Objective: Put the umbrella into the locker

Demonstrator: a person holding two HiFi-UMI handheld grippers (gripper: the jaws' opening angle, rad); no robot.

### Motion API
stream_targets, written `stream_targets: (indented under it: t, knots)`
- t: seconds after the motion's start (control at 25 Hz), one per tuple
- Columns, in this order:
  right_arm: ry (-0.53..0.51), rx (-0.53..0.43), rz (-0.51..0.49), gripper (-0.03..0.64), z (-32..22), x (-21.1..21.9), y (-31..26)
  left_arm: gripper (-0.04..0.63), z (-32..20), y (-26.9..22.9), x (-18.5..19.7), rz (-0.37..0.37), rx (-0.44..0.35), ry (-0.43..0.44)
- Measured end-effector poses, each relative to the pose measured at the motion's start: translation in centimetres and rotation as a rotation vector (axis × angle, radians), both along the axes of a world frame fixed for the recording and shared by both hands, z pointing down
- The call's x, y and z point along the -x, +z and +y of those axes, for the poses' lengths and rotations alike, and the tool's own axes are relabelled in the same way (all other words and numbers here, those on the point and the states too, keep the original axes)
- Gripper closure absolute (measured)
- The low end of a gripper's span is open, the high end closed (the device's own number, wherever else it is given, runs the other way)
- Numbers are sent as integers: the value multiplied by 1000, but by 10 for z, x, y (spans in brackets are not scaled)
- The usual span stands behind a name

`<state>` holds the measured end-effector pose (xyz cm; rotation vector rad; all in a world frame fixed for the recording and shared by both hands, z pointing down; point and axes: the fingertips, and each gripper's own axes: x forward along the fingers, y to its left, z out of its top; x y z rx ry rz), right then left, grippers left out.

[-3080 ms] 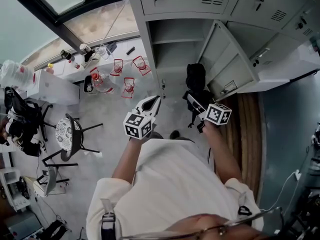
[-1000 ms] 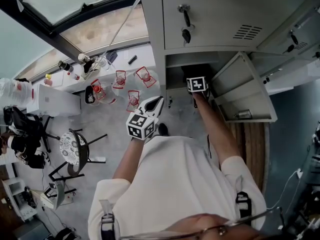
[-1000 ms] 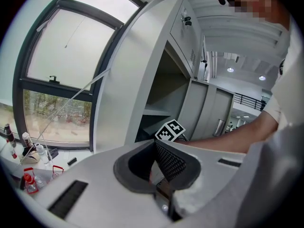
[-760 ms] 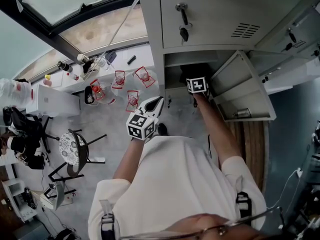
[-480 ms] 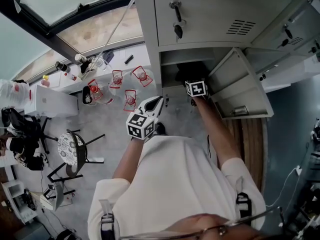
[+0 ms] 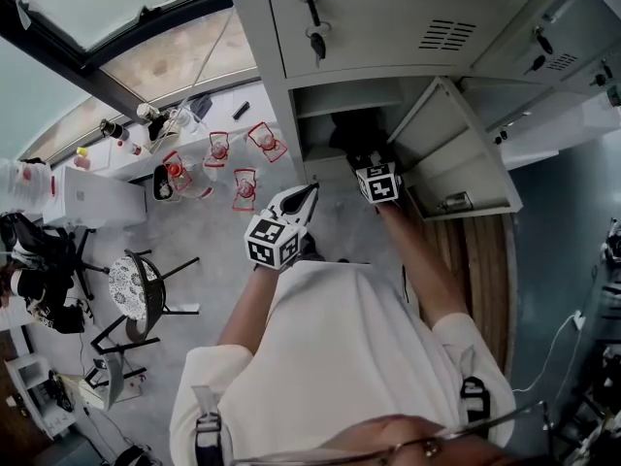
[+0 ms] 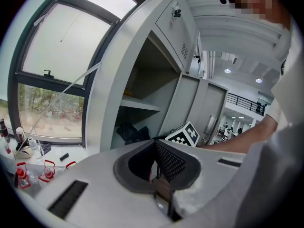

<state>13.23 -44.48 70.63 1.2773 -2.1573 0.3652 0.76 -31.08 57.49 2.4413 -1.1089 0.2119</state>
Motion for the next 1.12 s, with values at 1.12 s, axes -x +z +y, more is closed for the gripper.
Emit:
stream_targets:
  t: [1.12]
  knots:
    - [108, 5, -11, 469, 73, -27, 32, 592, 4, 16, -8, 3, 37, 39]
